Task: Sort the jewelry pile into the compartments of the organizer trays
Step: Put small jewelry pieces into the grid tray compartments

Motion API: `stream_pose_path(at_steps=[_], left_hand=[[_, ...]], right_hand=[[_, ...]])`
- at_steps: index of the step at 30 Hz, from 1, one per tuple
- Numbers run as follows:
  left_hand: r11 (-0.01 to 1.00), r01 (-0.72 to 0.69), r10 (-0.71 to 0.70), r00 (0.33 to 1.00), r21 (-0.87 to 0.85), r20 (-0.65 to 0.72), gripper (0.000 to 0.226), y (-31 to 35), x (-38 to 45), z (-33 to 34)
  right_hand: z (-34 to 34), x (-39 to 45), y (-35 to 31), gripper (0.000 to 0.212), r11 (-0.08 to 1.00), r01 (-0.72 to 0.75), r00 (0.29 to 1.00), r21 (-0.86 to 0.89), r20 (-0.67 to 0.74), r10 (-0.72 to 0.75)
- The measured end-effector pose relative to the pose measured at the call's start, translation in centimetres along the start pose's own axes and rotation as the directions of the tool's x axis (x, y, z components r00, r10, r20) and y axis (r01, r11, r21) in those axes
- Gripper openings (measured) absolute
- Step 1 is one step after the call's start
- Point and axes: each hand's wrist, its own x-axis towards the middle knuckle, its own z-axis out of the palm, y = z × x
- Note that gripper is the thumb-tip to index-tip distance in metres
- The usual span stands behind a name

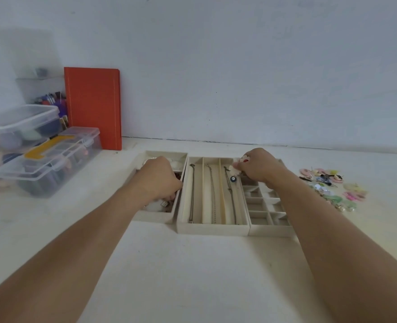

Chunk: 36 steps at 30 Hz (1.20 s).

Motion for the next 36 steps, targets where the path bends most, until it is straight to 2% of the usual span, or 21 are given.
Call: stream_pose_path(at_steps=[5, 11, 15, 22, 26, 28, 30, 33, 36], left_hand=[[0.999, -0.023, 0.021, 0.999, 0.042, 0.042, 0.021, 0.4, -0.7, -0.1], [0.996, -0.034, 0.021, 0.989, 0.081, 0.149, 0.021, 0.4, -0.8, -0.5], [0.993, -0.045, 0.037, 0.997, 0.108, 0.074, 0.036, 0.6, -0.9, -0.3], [0.994, -0.062, 0.062, 0.998, 0.085, 0.002, 0.013, 0.6, -0.6, 0.5], [0.992, -0.067, 0.07, 0.997, 0.103, -0.021, 0.031, 1.1, 0.0, 0.9], [0.981, -0.105, 0.114, 0.992, 0.161, -0.048, 0.032, 1.2, 1.1, 0.9], [0.956, -0.145, 0.171, 0.982, 0.256, -0.085, 0.044, 1.3, 3.3, 0.2], [0.922, -0.186, 0.189, 0.982, 0.341, 0.024, 0.056, 1.8, 6.2, -0.6], [0.931, -0.213, 0.183, 0.975, 0.297, 0.125, 0.051, 1.8, 8.1, -0.3]], right_hand=[[-0.1, -0.4, -0.3, 0.027, 0.998, 0.007, 1.0, -0.058, 0.014, -0.006], [0.1, -0.6, -0.6, 0.025, 0.994, -0.005, 0.999, -0.108, 0.033, 0.009], [0.1, -0.6, -0.6, 0.028, 0.996, -0.019, 0.999, -0.092, 0.024, 0.021], [0.0, -0.7, -0.4, 0.029, 0.996, -0.019, 1.0, -0.087, 0.019, 0.021], [0.2, -0.4, -0.3, 0.034, 0.995, -0.012, 1.0, -0.097, 0.014, 0.013], [0.2, -0.5, -0.1, 0.035, 0.995, -0.015, 1.0, -0.102, 0.014, 0.016], [0.2, -0.4, -0.2, 0.035, 0.994, -0.012, 1.0, -0.105, 0.012, 0.013], [0.1, -0.3, -0.2, 0.036, 0.996, -0.027, 1.0, -0.086, 0.005, 0.027], [0.1, -0.2, -0.2, 0.035, 0.995, -0.016, 1.0, -0.101, 0.012, 0.017]])
